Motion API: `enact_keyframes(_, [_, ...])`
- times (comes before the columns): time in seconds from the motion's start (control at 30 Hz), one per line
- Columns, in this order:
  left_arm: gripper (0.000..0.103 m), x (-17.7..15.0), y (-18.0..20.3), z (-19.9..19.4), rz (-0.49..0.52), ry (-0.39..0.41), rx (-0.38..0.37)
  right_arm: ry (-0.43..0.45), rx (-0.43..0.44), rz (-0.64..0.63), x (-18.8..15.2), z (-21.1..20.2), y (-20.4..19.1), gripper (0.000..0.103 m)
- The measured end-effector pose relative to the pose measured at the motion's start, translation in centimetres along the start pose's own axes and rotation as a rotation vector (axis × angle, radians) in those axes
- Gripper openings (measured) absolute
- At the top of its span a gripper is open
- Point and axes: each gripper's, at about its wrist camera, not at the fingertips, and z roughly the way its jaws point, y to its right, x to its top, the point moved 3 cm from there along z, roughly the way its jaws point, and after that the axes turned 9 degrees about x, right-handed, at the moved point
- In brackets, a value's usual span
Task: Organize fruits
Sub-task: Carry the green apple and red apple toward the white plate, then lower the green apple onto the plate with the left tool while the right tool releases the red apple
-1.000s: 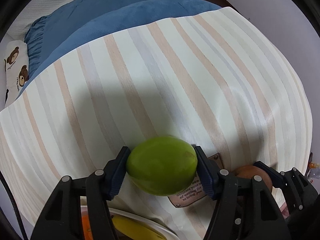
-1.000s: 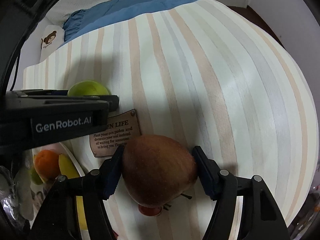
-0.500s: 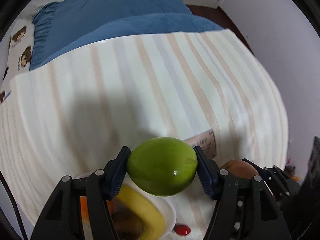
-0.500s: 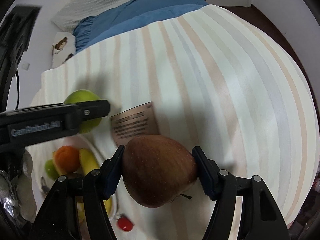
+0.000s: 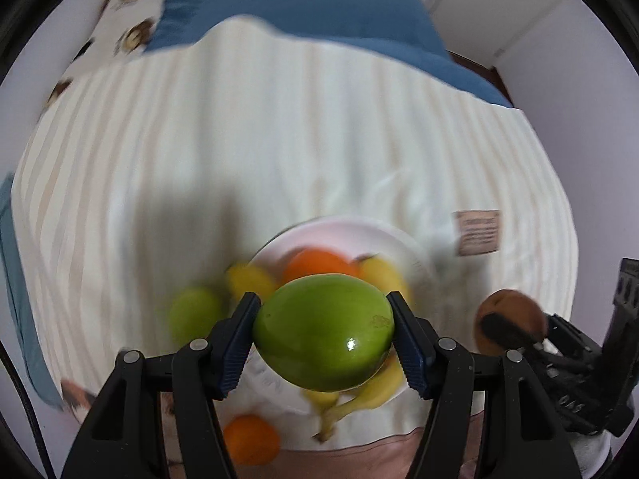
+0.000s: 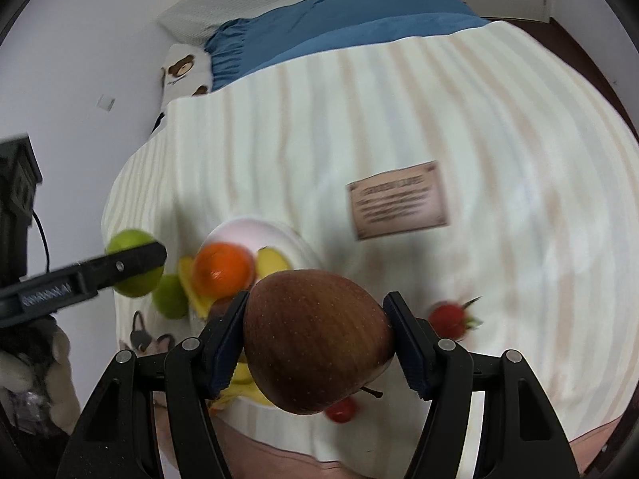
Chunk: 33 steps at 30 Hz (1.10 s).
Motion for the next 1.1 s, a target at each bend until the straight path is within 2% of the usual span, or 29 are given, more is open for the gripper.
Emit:
enact_keyframes(0.27, [0.062, -2.7, -3.4, 2.9, -0.093, -0.032, 0.023, -0.035, -0.015, -0.038, -0.1, 3.2, -2.4, 0.069])
enact_keyframes(0.57, [0.062, -5.3, -2.2, 5.5, -0.055, -0.021, 0.049, -0.051, -0.099, -0.084, 2.7, 7.9, -3.4, 0.069])
enact_keyframes(0.73, [0.062, -6.4, -1.6, 7.2, -0.036, -0.015, 0.080, -0.073, -0.145, -0.105, 2.5, 9.3, -3.2, 0.069])
enact_keyframes(1.1, [0.066, -7.1, -2.6, 8.5, -0.083, -0.017, 0.039, -0.054, -0.137, -0.088, 2.6, 10.5, -3.1, 0.070])
